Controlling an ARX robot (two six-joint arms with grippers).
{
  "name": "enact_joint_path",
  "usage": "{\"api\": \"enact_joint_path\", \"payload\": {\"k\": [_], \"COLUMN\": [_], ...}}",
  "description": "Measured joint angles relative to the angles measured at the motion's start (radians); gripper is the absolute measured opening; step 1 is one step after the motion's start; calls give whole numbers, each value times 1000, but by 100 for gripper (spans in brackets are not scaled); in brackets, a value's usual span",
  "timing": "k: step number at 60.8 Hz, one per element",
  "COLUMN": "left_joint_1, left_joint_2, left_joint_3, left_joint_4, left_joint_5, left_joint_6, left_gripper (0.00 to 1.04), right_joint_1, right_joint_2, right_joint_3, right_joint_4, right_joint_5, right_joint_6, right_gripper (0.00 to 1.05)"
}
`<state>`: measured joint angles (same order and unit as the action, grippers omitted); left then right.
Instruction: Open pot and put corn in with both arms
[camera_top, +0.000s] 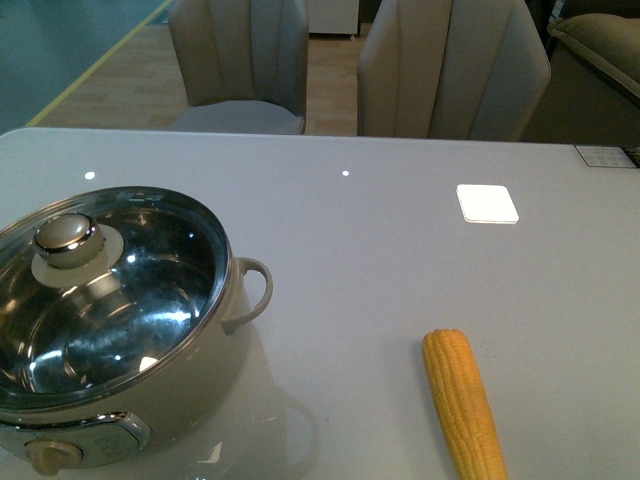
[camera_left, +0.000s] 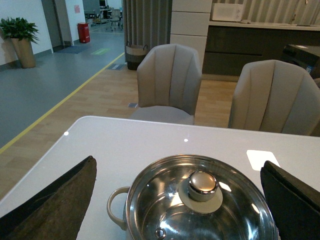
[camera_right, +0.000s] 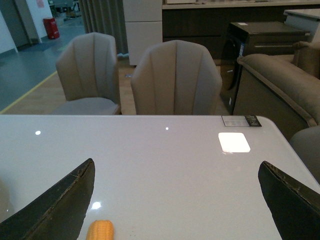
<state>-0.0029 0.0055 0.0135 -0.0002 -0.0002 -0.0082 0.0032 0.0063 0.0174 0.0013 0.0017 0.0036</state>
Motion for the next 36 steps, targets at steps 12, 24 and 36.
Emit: {"api": "enact_joint_path", "payload": {"k": [12, 24, 36], "left_joint_1": [0, 0, 0], "left_joint_2": [0, 0, 0], "left_joint_3": [0, 0, 0], "left_joint_4": [0, 0, 0], "left_joint_5": [0, 0, 0], "left_joint_6": [0, 0, 0], "left_gripper": [98, 98, 98], "right_joint_1": [0, 0, 0], "right_joint_2": [0, 0, 0], "right_joint_3": [0, 0, 0], "right_joint_4": [0, 0, 0], "right_joint_5": [0, 0, 0], "right_joint_6": [0, 0, 0], "right_gripper": [96, 96, 96]}}
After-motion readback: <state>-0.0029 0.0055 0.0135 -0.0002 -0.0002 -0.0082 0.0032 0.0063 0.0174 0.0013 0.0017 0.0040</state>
